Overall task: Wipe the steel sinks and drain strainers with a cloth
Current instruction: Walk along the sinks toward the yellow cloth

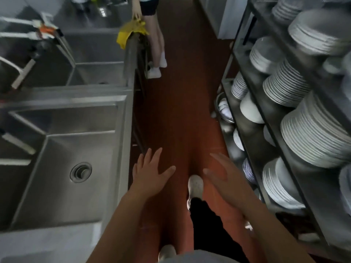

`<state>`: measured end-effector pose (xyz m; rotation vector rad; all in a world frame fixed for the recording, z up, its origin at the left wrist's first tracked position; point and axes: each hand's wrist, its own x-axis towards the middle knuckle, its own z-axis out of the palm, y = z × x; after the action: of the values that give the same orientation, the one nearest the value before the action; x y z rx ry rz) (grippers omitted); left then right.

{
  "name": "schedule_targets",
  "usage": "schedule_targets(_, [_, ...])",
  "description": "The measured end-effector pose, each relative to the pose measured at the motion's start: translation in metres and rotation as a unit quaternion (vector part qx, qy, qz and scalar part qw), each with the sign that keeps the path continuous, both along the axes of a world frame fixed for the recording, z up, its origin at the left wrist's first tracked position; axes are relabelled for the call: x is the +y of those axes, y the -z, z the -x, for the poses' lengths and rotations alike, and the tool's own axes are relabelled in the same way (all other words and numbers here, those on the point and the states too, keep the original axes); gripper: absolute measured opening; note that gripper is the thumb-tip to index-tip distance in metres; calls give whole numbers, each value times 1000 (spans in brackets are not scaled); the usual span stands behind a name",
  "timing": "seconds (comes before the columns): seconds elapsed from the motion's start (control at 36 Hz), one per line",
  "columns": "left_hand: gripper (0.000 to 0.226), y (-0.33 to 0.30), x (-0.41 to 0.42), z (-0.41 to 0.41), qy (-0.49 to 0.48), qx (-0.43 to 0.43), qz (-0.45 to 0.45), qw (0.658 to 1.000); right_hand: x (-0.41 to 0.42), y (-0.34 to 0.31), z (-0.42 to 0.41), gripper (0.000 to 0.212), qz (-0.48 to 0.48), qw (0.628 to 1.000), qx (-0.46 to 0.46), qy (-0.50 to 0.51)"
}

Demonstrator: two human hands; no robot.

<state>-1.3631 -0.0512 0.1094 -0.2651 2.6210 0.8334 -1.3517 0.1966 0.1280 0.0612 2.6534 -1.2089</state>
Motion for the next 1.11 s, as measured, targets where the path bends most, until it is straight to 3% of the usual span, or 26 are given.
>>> schedule_targets(0.36, [83,-53,-40,281,-112,71,22,991,-31,-20,348,80,44,995,35,-86])
schedule_targets(0.58, [84,-28,-80,393,-169,18,-3,985,-85,-14,513,78,27,986,19,-162])
schedule_targets(0.78, [84,-3,-149,543,-198,23,-20,980,-143,-15,668,62,5,980,-3,-199])
schedule_targets(1.11, [83,6,-226,783,-207,-44,-75,974,-236,-28,906,61,-75,958,-49,-274])
